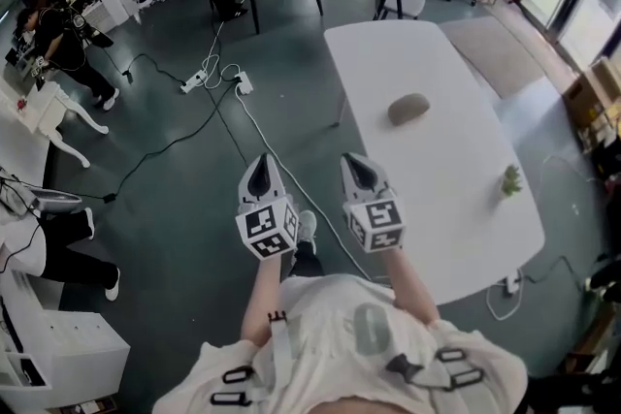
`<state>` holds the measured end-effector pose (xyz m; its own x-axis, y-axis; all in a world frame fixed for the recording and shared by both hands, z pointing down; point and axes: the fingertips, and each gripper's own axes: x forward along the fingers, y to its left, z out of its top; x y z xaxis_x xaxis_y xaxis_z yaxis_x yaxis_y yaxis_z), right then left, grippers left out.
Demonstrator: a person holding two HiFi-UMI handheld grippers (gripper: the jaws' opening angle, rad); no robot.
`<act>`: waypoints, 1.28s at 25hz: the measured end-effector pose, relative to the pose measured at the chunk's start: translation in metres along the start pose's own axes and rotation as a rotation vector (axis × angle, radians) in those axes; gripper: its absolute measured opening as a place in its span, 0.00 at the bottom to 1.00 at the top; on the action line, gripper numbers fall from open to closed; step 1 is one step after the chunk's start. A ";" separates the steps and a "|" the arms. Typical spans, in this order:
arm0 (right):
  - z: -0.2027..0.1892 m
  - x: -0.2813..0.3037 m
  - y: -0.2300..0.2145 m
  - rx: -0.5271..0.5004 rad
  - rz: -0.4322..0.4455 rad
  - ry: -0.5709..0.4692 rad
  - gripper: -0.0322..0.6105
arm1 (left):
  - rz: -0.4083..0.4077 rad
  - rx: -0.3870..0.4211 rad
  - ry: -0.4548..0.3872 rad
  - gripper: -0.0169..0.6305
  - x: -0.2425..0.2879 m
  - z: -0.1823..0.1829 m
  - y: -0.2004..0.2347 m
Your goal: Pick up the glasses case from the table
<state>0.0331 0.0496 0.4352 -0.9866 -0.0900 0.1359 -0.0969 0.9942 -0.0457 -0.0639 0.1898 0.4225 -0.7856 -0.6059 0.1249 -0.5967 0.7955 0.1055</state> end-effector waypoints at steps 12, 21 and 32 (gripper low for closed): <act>0.027 0.156 -0.006 -0.037 0.035 0.026 0.05 | -0.015 -0.016 0.013 0.03 0.141 0.021 0.063; 0.042 0.294 -0.036 -0.032 -0.028 0.026 0.05 | -0.071 -0.008 0.000 0.03 0.266 0.048 0.118; 0.031 0.362 -0.051 -0.025 -0.040 0.029 0.05 | -0.056 -0.031 0.019 0.03 0.325 0.030 0.148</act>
<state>-0.3231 -0.0350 0.4560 -0.9778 -0.1284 0.1658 -0.1328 0.9910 -0.0153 -0.4126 0.1104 0.4494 -0.7477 -0.6500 0.1363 -0.6342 0.7597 0.1437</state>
